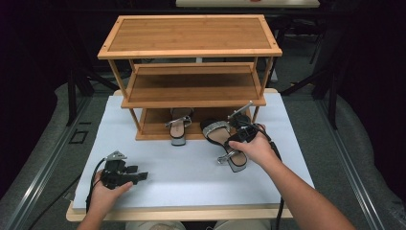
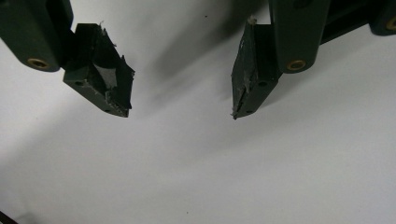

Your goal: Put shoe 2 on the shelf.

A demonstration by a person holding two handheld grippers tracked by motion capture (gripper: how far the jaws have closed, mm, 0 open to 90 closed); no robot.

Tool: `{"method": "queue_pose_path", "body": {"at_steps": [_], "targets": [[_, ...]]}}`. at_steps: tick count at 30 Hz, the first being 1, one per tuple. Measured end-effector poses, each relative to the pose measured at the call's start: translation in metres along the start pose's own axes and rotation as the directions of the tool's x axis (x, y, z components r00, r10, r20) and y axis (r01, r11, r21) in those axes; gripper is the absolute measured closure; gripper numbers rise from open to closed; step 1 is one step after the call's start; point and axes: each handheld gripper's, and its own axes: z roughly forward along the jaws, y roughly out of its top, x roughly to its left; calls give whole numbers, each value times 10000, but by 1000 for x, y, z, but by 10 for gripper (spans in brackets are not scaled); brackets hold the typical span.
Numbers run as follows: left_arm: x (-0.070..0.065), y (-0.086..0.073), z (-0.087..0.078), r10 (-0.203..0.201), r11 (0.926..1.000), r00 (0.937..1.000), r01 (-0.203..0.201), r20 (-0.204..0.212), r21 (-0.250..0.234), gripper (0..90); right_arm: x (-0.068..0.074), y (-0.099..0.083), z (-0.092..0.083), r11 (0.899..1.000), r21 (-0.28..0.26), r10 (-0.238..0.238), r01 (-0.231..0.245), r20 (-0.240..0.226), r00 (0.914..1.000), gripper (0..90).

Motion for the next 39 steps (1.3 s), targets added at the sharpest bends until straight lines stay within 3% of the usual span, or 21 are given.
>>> {"method": "queue_pose_path", "body": {"at_steps": [8,10,12,14,17,19,23,25,29,34,37,39], "targets": [[-1,0,0,-35,10000,10000,35,-21,-4,384,-5,-44,-31,9957,-519,-794,771,-434,9959,392],[-1,0,0,-35,10000,10000,35,-31,-4,384,-7,-59,-34,9895,-858,-1220,1166,-596,9907,396],[-1,0,1,-11,10000,10000,11,-22,8,384,-11,-70,-30,9882,-938,-1255,1210,-446,9911,402],[-2,1,1,-2,10000,10000,2,-27,-13,383,-15,-79,-22,9866,-940,-1394,1335,-590,9885,416],[-3,1,2,-32,10000,10000,32,2,-8,383,-19,-89,-3,9832,-979,-1595,1542,-490,9860,431],[-2,1,2,-50,10000,10000,50,30,-46,384,-20,-92,6,9853,-905,-1521,1450,-776,9853,430],[0,1,2,-121,9999,9999,122,111,-94,385,-16,-94,23,9847,-978,-1528,1444,-845,9846,426],[0,1,2,-106,9999,9999,107,105,-78,385,-12,-94,27,9829,-1043,-1545,1518,-188,9878,451],[0,1,2,-72,10000,9999,72,82,-55,385,-3,-95,32,9793,-1468,-1536,1392,-915,9839,433],[-2,1,2,-20,10000,10000,20,22,-40,384,4,-91,44,9757,-1644,-1562,1447,-592,9859,343],[-1,1,2,-21,10000,10000,21,42,-40,384,2,-90,51,9721,-1888,-1624,1395,-1117,9804,308],[-1,1,2,-35,10000,10000,35,48,-51,384,0,-89,52,9679,-2020,-1748,1496,-1134,9781,312]]}}
